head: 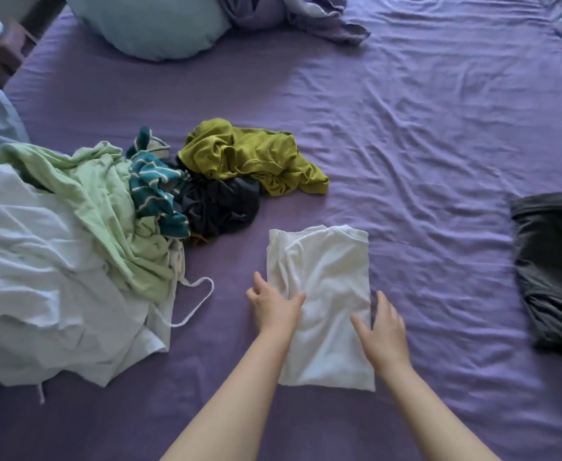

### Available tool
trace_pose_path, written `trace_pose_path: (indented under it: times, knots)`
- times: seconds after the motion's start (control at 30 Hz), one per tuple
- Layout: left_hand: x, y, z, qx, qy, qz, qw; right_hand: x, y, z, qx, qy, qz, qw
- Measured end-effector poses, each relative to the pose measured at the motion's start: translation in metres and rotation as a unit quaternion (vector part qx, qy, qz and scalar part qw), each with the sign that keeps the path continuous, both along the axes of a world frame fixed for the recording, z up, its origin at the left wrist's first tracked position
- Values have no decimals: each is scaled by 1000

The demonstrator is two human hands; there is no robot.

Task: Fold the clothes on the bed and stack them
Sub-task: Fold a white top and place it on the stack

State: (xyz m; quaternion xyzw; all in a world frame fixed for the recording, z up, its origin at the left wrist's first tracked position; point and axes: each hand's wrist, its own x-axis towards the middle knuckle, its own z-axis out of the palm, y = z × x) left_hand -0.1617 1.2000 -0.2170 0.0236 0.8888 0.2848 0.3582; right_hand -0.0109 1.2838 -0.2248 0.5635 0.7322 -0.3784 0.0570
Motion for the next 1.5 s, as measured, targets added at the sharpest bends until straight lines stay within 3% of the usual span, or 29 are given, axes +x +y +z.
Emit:
trace_pose_path:
  times: [0.1, 0.2, 0.47, 0.63, 0.87, 1.2, 1.4, 1.5]
  knots:
    - [-6, 9, -2, -6, -34, 34, 999, -2, 4, -1, -54, 39, -48, 997]
    - [-5, 11, 3, 24, -36, -21, 999, -6, 8, 4, -62, 74, -41, 994]
    - [25, 24, 33, 200, -37, -1, 979, 17, 39, 23, -172, 208, -136, 953]
    - [65, 67, 58, 275, -81, 30, 958, 65, 93, 59, -124, 250, -139, 950]
    - [151, 177, 78, 353, -145, -2, 924, 164, 189, 106, -8, 270, -139, 953]
    - [265, 310, 68, 382, -224, -67, 894, 294, 298, 114, 72, 269, -198, 940]
    - [294, 337, 34, 310, -197, -106, 924, 322, 313, 63, 68, 192, -238, 950]
    - [299, 328, 16, 251, -146, -184, 939, 330, 301, 34, 90, 121, -182, 972]
